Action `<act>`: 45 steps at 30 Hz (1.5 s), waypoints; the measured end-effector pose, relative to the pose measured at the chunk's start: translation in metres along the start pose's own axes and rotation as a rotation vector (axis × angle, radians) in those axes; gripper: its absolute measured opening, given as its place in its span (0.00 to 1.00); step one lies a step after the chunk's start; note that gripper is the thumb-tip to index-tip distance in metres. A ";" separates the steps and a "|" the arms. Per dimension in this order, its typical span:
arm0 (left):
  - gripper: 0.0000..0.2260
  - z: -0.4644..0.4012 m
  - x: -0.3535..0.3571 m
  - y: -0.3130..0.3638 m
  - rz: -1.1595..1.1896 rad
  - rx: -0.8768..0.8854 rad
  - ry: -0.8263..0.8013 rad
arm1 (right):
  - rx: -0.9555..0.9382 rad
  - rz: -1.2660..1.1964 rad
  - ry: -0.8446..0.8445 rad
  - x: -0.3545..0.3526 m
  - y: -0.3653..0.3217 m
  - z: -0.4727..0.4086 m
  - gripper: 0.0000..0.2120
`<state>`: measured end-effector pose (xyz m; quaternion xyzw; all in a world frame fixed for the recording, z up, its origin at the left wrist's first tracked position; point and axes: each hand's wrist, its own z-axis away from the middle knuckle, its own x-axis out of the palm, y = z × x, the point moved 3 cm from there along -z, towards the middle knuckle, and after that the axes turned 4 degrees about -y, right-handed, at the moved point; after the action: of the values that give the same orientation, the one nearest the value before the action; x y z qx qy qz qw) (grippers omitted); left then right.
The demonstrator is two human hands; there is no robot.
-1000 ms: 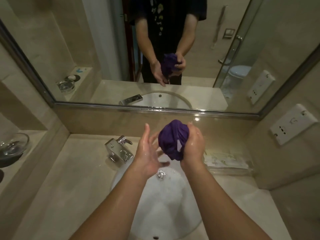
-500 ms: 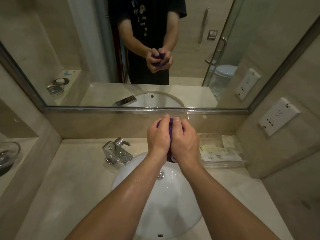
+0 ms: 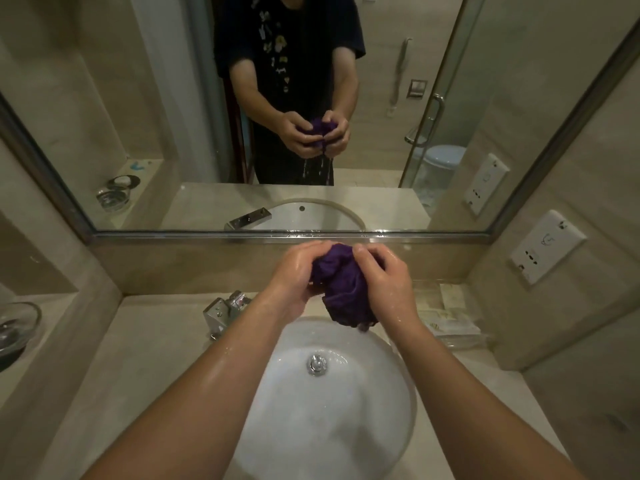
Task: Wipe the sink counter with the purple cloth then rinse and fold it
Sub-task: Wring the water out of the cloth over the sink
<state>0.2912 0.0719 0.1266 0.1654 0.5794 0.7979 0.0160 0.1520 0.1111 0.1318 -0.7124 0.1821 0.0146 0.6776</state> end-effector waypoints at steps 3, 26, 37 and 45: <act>0.15 -0.001 -0.008 0.029 -0.029 0.129 0.073 | -0.053 -0.004 -0.119 -0.009 -0.009 0.000 0.11; 0.29 0.028 0.039 0.063 -0.235 0.293 -0.327 | -0.107 -0.504 -0.321 -0.021 -0.238 -0.056 0.11; 0.15 0.025 0.008 0.091 -0.337 0.377 -0.087 | -0.149 -0.584 -0.119 -0.075 -0.244 -0.069 0.05; 0.08 0.018 -0.010 0.185 0.050 0.505 -0.005 | 0.132 -0.794 0.163 -0.111 -0.162 -0.062 0.21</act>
<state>0.3366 0.0254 0.3013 0.1804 0.7561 0.6275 -0.0442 0.0797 0.0797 0.3216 -0.6812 -0.0533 -0.3163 0.6581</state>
